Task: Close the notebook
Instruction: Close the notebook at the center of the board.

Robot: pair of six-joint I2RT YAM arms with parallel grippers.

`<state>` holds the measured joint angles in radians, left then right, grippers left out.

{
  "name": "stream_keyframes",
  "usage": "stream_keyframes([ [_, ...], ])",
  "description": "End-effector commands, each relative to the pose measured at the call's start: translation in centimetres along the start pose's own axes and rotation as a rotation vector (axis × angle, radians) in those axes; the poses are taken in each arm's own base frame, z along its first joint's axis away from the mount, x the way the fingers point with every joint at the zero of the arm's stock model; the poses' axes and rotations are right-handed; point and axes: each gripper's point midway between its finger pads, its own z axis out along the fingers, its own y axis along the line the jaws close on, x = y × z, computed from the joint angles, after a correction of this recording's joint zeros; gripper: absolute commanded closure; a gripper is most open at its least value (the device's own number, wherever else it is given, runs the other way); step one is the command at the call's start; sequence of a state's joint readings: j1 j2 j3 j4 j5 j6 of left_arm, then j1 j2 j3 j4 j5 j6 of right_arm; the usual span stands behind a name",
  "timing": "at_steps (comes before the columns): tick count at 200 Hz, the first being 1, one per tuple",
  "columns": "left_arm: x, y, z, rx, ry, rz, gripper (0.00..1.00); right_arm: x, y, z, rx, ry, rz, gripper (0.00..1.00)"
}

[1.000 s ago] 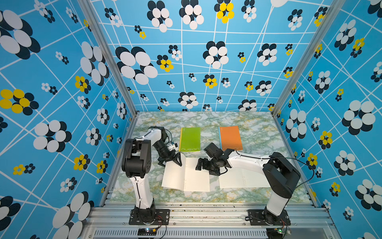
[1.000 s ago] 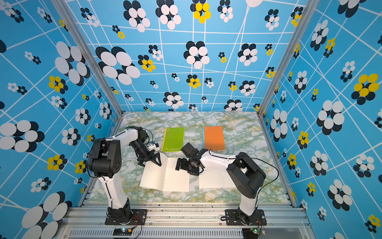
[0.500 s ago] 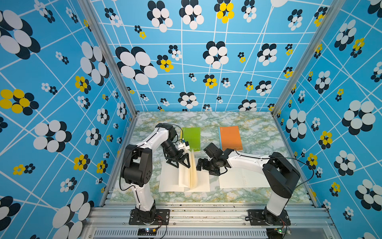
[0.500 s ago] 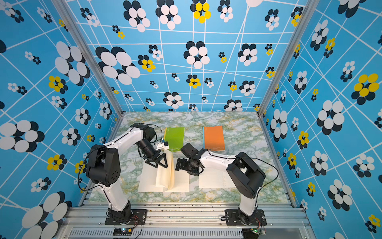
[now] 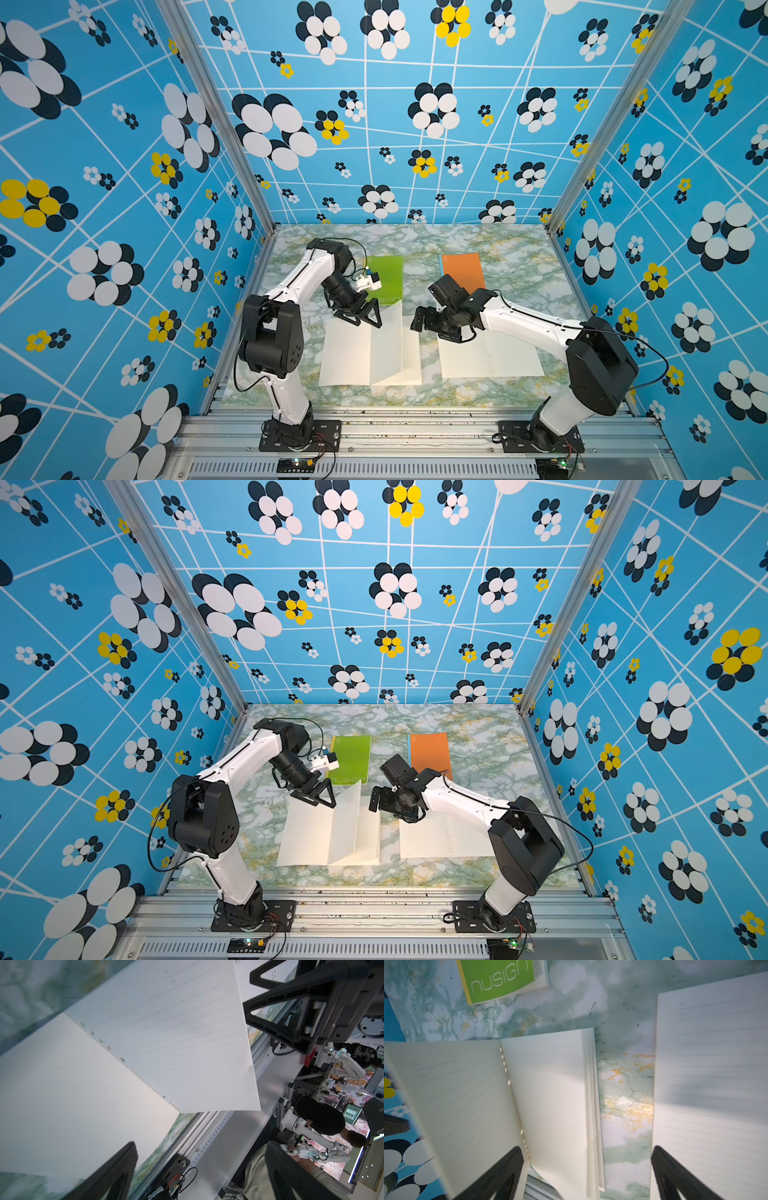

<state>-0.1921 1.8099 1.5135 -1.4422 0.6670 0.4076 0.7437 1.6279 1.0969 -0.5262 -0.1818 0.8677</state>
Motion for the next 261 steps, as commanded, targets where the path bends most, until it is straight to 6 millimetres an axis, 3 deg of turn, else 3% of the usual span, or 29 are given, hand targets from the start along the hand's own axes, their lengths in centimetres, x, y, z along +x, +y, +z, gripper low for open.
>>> stream_keyframes([
  [1, -0.3, 1.4, -2.6, 0.021, -0.063, -0.028, 0.02, 0.0, -0.5, 0.0, 0.033, -0.001, -0.006, 0.01],
  [21, 0.6, 3.1, -4.2, 0.029, -0.08, -0.09, 0.02, -0.1, -0.3, 0.3, 0.021, 0.001, 0.003, 0.01],
  [41, 1.6, 5.2, -4.3, 0.028, -0.077, -0.141, 0.02, 0.0, 0.2, 0.9, -0.003, 0.017, 0.012, 0.01],
  [104, 4.5, 11.4, -1.6, 0.002, -0.029, -0.304, 0.02, 0.6, 1.3, 3.5, -0.053, 0.083, 0.013, 0.01],
  [194, 6.1, 15.3, 1.1, -0.077, 0.062, -0.398, 0.01, 1.7, 2.2, 6.0, -0.056, 0.131, 0.005, 0.01],
  [261, 6.2, 16.0, 2.5, -0.131, 0.118, -0.391, 0.01, 1.9, 2.8, 6.4, -0.063, 0.145, -0.006, 0.01],
])
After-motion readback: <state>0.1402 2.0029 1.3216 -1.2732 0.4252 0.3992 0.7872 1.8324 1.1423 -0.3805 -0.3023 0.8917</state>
